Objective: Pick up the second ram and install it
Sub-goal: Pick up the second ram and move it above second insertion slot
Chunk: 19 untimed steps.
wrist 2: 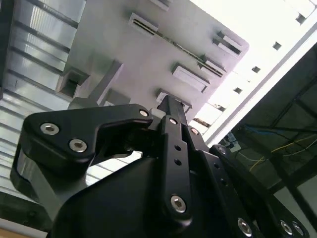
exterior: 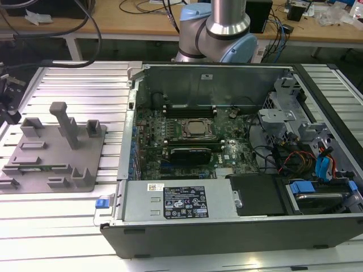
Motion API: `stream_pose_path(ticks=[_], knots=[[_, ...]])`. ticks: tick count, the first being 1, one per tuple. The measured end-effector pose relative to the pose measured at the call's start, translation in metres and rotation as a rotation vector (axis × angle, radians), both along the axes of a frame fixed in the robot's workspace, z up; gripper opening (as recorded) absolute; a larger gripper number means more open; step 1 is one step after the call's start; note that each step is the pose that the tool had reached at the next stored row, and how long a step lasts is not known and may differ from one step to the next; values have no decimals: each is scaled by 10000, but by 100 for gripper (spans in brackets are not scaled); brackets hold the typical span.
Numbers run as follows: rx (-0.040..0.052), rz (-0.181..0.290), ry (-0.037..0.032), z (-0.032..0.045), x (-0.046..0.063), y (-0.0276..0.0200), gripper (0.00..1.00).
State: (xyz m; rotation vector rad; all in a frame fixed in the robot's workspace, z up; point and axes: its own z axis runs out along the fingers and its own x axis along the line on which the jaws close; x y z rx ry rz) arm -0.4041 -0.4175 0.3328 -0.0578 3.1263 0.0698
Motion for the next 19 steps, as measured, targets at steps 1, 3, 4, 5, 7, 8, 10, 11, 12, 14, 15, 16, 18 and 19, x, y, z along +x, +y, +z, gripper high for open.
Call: stream_pose_path(ticks=[1,3,4,5,7,8,10,11,12,14,15,16,18,19], knots=[[1,443,-1,-2,0,0,8],[0,1080,1,-7,0,0,8],[-1,1265,1,-8,0,0,8],[0,1680,0,-10,0,0,8],[0,2257,-1,-12,0,0,8],[0,2435,-1,-12,0,0,8],[0,2971,0,-13,0,0,8],[0,3149,0,-14,0,0,8],[0,3401,0,-15,0,0,8],[0,3995,0,-16,0,0,8],[-1,4360,0,-17,0,0,8],[0,4801,-1,-18,0,0,8],[-1,5710,0,-19,0,0,8],[0,5923,0,-19,0,0,8]])
